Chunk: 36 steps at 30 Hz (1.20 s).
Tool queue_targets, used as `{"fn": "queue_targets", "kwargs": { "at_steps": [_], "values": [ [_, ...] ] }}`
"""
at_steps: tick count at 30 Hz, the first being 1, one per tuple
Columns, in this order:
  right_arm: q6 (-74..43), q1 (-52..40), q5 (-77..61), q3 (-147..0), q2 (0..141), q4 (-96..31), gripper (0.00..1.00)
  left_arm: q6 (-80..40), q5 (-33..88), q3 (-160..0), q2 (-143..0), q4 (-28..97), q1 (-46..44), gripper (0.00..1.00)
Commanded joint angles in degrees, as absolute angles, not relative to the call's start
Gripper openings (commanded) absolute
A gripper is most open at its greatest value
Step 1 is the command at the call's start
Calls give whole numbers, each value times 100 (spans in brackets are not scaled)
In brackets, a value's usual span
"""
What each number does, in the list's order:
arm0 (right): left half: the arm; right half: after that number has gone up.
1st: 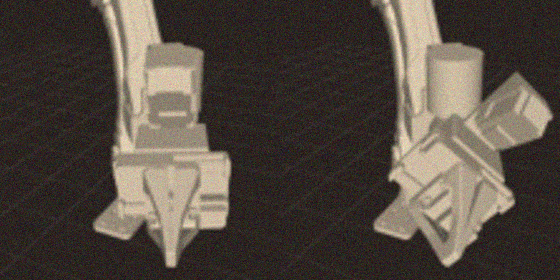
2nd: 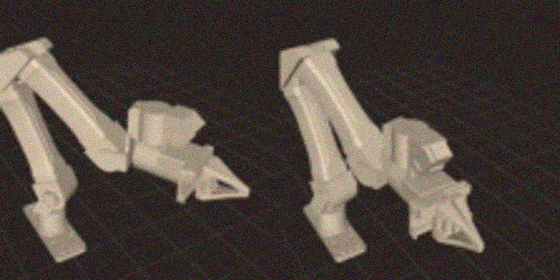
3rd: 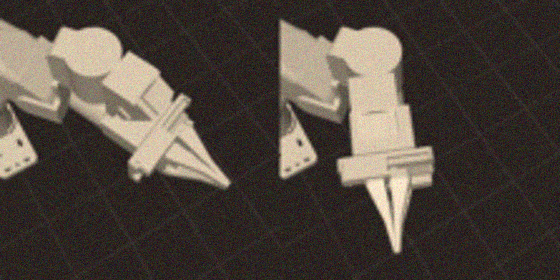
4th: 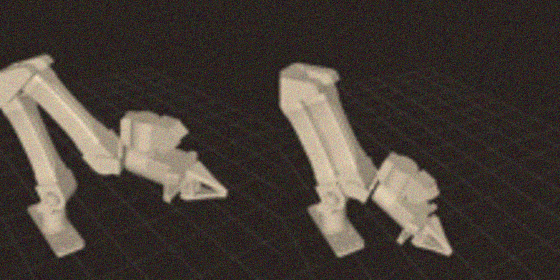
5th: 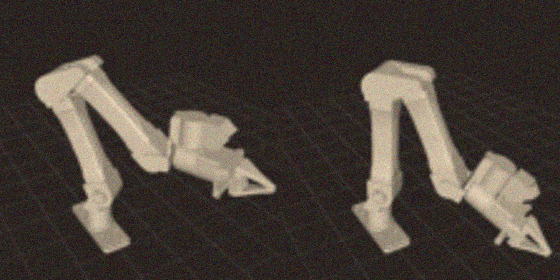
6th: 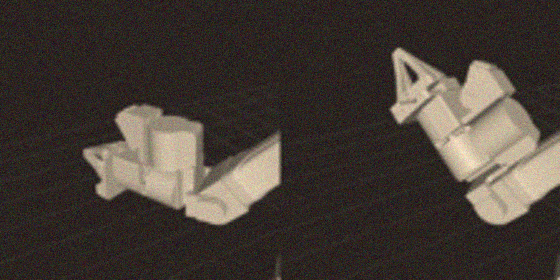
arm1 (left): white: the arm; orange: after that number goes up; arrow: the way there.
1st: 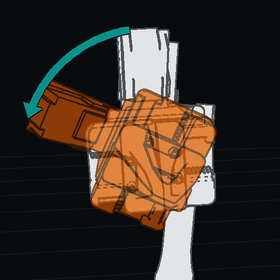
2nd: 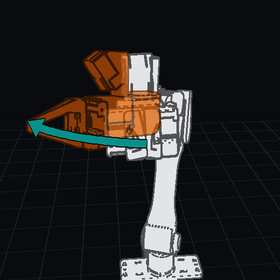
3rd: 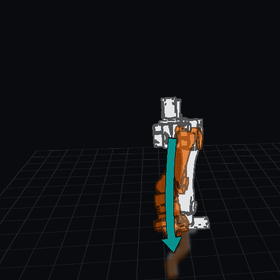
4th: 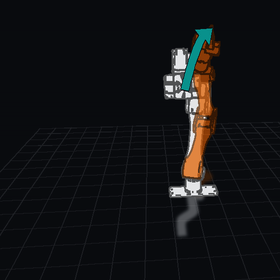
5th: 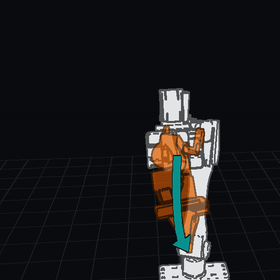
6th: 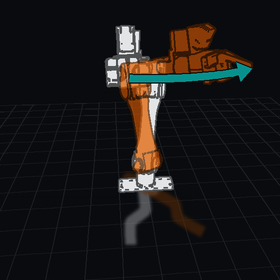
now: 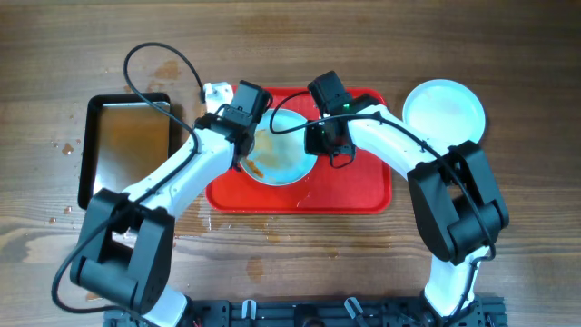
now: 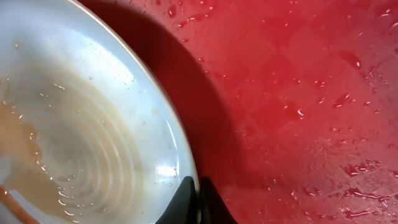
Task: Clean dirty plates on tray and stack at the side
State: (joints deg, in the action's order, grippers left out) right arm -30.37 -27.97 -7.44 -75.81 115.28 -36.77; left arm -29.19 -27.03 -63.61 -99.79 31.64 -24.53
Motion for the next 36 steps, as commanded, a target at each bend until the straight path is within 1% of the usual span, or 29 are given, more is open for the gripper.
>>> {"fn": "queue_targets", "kwargs": {
  "at_steps": [1, 3, 12, 15, 17, 22, 23, 24, 26, 31, 36],
  "values": [
    [-3000, -2781, -429, -7535, 11690, -3717, 4, -2897, 148, -6366, -10075, 2534, -2462, 4],
    [-3000, -2781, -429, -7535, 11690, -3719, 4, -3013, 580, -6366, -10241, 2139, -2471, 4],
    [-3002, -2779, -429, -7535, 11690, -3719, 4, -3542, 707, -6366, -11063, 1507, -2502, 4],
    [-3000, -2779, -429, -7535, 11690, -3719, 4, -3406, 633, -6366, -11236, 1466, -2502, 4],
    [-2995, -2781, -429, -7535, 11690, -3728, 4, -3022, 231, -6366, -11264, 1614, -2497, 4],
    [-2995, -2779, -429, -7535, 11690, -3732, 4, -2322, -1702, -6366, -11262, 2464, -2486, 7],
    [-2998, -2779, -429, -7535, 11690, -3730, 4, -2222, -2104, -6366, -11262, 2665, -2486, 7],
    [-2995, -2779, -429, -7535, 11690, -3730, 4, -2222, -2443, -6368, -11257, 2803, -2486, 5],
    [-2995, -2779, -429, -7535, 11690, -3730, 4, -2228, -2941, -6368, -11222, 3000, -2488, 4],
    [-2998, -2779, -429, -7535, 11690, -3730, 4, -2228, -3509, -6368, -10757, 3072, -2550, 4],
    [-2995, -2779, -429, -7535, 11690, -3732, 4, -2281, -3424, -6368, -9870, 3048, -2615, 4]
  ]
}}
